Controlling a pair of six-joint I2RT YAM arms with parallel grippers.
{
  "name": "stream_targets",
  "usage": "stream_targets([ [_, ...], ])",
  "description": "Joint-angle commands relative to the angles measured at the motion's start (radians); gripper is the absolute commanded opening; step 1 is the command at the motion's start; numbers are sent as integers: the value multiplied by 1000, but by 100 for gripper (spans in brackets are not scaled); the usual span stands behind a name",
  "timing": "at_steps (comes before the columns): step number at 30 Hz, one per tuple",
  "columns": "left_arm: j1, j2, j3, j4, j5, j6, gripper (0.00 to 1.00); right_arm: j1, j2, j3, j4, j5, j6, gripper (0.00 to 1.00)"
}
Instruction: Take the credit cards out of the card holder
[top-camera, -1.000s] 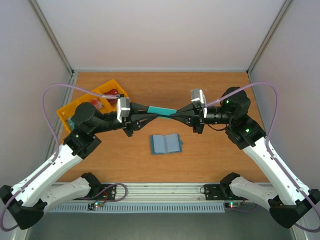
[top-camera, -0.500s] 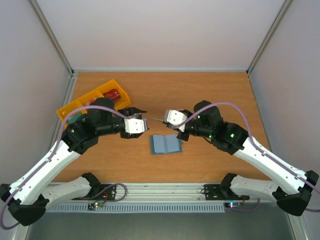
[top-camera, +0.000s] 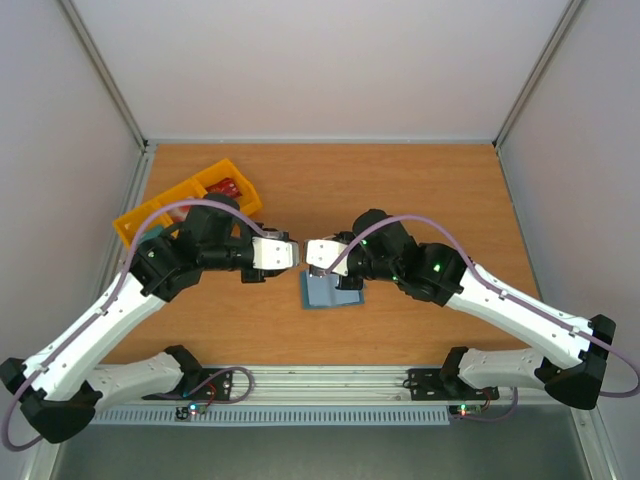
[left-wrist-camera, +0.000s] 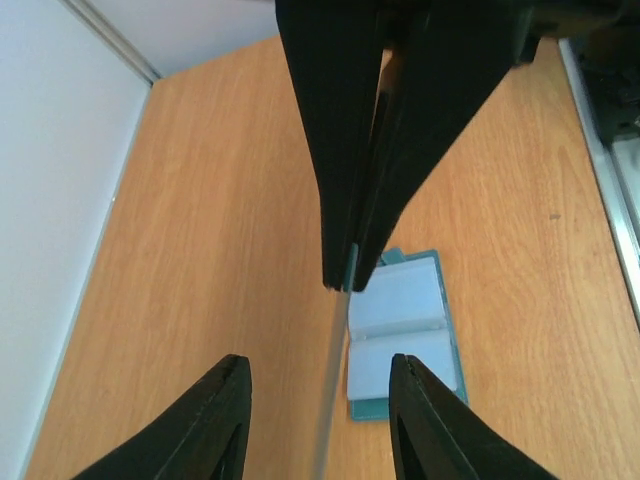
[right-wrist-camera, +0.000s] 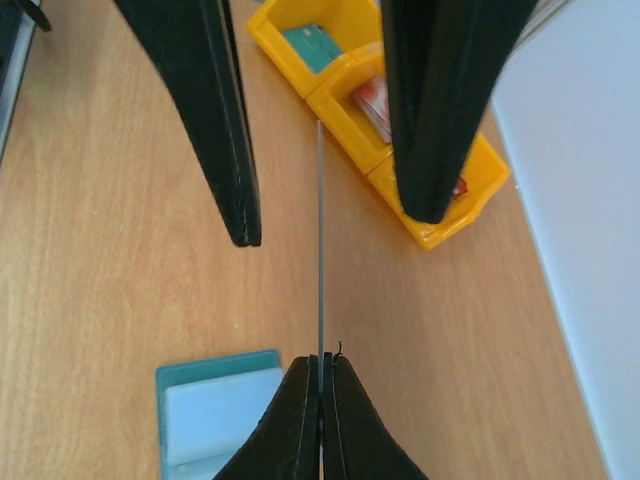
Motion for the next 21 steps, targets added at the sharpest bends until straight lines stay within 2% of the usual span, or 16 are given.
stream_targets([
  [1, -8, 29, 30, -46, -88, 42, 39, 7, -3, 49, -14, 38, -33, 1],
  [5, -8, 30, 19, -58, -65, 47, 34, 13, -13, 46, -12, 24, -35, 1],
  [6, -8, 29, 15, -44, -62, 49, 30, 14, -14, 47, -15, 25, -40, 1],
  [8, -10, 26, 12, -2, -64, 31, 15, 18, -10, 50, -24, 26, -42, 1],
  [11, -10, 13, 12, 36, -48, -24, 2, 18, -5, 48, -33, 34, -41, 1],
  [13, -9, 5, 8, 30, -36, -50, 0, 18, -5, 41, -27, 37, -39, 1],
  [15, -9, 2, -2, 41, -87, -98, 0, 18, -8, 32, -10, 35, -28, 1],
  [16, -8, 1, -15, 53, -146, -132, 0, 18, -10, 26, 6, 46, -16, 5],
  [18, 10, -5, -61, 78, -290, -148, 0, 17, -15, 6, 56, 86, 20, 23],
  [19, 45, -12, -89, 84, -333, -116, 0, 14, -20, -16, 84, 132, 28, 35],
  [21, 178, -49, -157, 115, -364, -19, 0, -2, -49, -64, 161, 180, 51, 68],
])
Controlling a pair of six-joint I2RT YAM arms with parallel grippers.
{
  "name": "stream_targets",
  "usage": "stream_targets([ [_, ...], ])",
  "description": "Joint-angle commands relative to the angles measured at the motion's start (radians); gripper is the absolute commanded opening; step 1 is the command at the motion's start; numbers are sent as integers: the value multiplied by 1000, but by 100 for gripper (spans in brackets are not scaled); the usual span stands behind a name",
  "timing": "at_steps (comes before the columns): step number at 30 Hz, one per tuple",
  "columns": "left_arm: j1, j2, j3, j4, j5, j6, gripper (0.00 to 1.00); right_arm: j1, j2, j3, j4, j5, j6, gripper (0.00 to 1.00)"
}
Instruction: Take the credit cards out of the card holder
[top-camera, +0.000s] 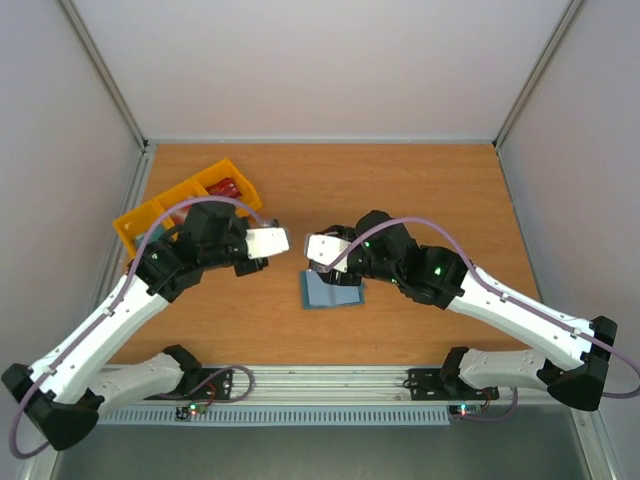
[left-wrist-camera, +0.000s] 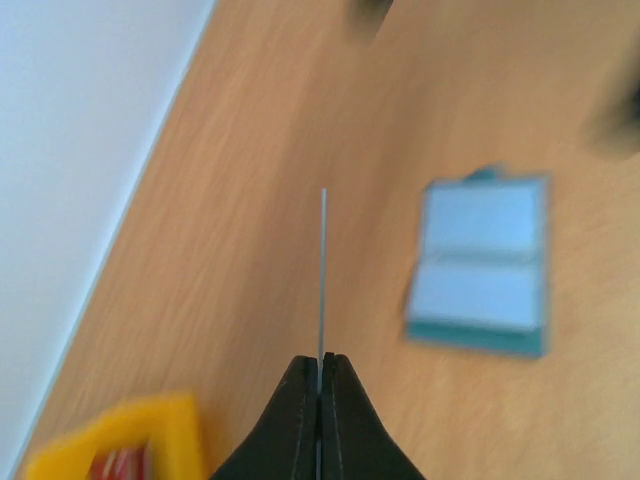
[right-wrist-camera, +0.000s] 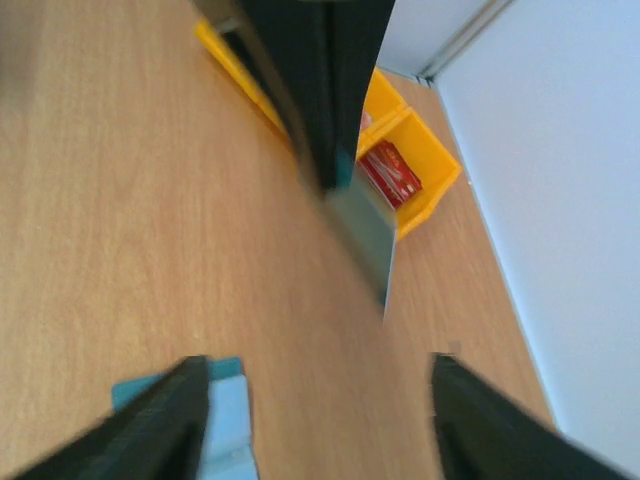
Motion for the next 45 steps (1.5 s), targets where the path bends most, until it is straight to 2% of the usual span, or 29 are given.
stream_targets([
  [1, 247, -63, -130, 103, -178, 101, 0, -25, -58, -91, 147, 117, 62, 76],
  [4, 560, -81, -191, 146, -129, 268, 0, -79, -118, -145, 224, 74, 143, 98],
  [6, 752, -48, -182, 157, -85, 331, 0, -112, -146, -166, 254, 36, 181, 98],
  [8, 883, 14, -158, 158, -72, 365, 0, -126, -158, -171, 268, -7, 200, 98],
  [12, 1022, 149, -140, 213, -79, 452, 0, -131, -164, -168, 266, 0, 210, 99],
  [18, 1054, 296, -241, 432, -92, 644, 0, -133, -188, -181, 262, 9, 196, 99],
  [23, 1125, 354, -238, 459, -34, 685, 0, -134, -194, -173, 247, -5, 185, 98],
  [27, 1148, 344, -308, 494, -13, 806, 0, -135, -189, -169, 252, -14, 170, 99],
  [32, 1150, 357, -359, 515, -14, 816, 0, -140, -186, -165, 243, -15, 161, 98],
  [36, 1150, 405, -382, 630, -29, 812, 0, -140, -185, -165, 236, -22, 159, 98],
  [45, 1150, 485, -371, 744, -32, 818, 0, -140, -183, -159, 215, -33, 144, 98],
])
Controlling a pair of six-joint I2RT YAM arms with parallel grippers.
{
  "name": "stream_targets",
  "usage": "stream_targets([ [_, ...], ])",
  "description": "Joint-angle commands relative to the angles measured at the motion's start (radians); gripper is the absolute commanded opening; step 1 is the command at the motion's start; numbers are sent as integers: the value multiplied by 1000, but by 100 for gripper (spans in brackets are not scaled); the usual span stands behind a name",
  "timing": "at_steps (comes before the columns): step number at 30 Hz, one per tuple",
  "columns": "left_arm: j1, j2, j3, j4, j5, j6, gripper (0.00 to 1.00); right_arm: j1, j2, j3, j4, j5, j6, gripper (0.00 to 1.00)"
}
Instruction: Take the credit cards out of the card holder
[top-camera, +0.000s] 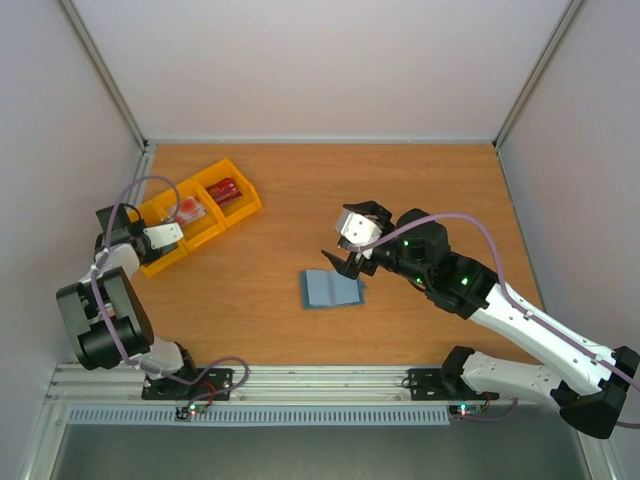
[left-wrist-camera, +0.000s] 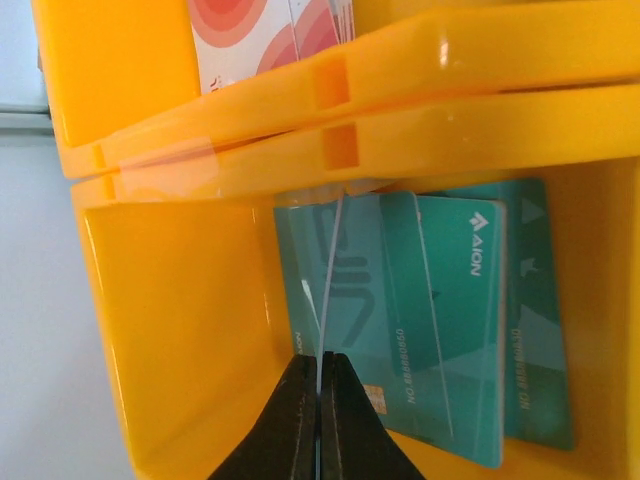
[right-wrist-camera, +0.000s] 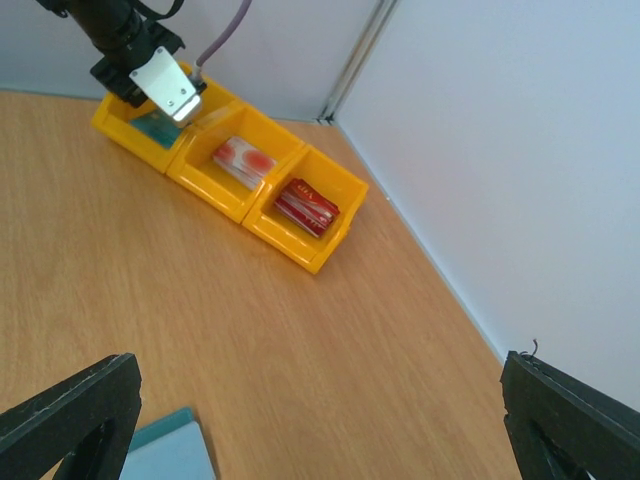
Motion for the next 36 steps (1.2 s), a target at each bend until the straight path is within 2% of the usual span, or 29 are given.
stream_targets([
  [1, -2, 30, -3, 165, 36, 20, 0, -5, -5, 19, -23, -19, -18, 98],
  [12, -2, 73, -6, 275, -8, -26, 0, -5, 5, 32, -62, -45, -26, 99],
  [25, -5, 55, -61, 206, 35, 8, 2, -5, 3, 31, -70, -47, -42, 98],
  [27, -4, 59, -45, 197, 33, 5, 14, -6, 4, 34, -75, -49, -42, 98],
  [30, -4, 64, -13, 156, 27, -9, 38, -5, 1, 33, -76, -52, -41, 99],
  [33, -1, 50, 33, 31, 62, -33, 60, -5, 1, 35, -79, -51, -43, 99],
  [36, 0, 34, 101, -113, 125, -61, 72, -6, 2, 36, -80, -57, -41, 98],
])
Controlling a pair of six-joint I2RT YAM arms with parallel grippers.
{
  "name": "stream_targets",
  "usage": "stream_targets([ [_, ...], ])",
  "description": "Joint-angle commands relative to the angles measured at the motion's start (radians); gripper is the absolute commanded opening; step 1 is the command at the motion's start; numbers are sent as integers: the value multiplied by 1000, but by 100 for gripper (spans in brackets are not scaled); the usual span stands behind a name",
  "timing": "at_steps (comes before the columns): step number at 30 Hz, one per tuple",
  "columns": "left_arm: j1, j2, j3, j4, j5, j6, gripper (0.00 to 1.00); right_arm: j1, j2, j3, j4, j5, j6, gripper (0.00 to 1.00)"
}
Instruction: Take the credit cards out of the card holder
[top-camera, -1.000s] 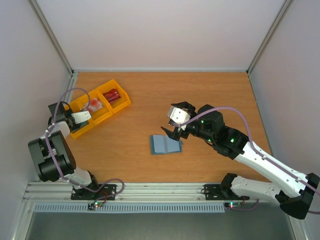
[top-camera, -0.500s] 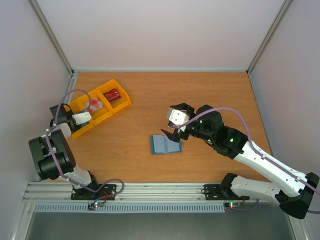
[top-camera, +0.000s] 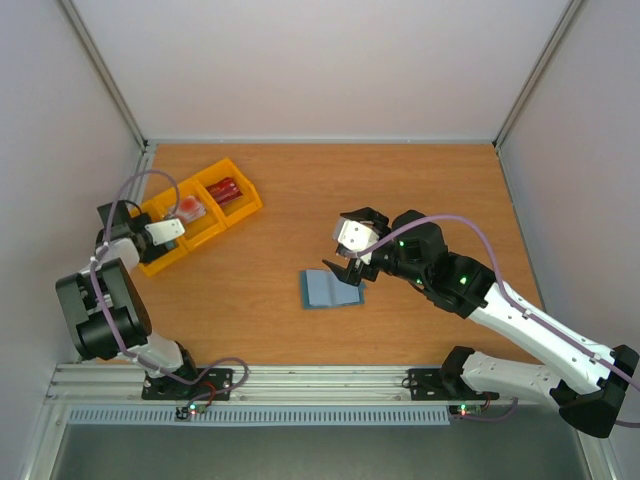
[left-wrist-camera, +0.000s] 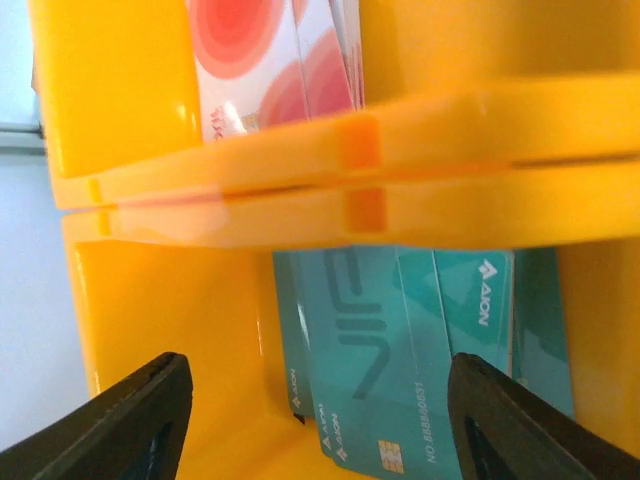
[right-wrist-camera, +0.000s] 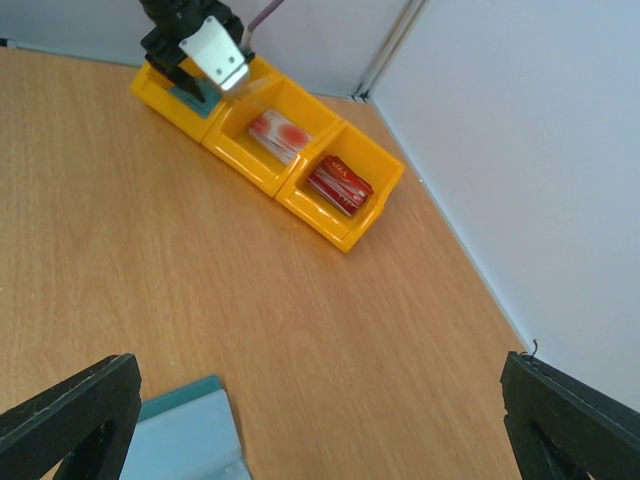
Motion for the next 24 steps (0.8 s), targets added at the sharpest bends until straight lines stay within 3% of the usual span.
stream_targets([
  [1, 5, -38, 114, -236, 119, -54, 76, -5, -6, 35, -9, -18, -11, 98],
  [8, 5, -65, 245, -462, 192, -110, 88, -6, -23, 36, 3, -11, 3, 98],
  [13, 4, -108, 390, -616, 312, -332, 99, -86, 0, 72, 29, 64, 137, 99],
  [17, -21, -205, 423, -578, 425, -694, 99, -270, -15, 79, 46, 78, 331, 98],
  [24, -290, -401, 221, -401, 158, -1281, 99, -681, -90, 15, 14, 21, 651, 99],
])
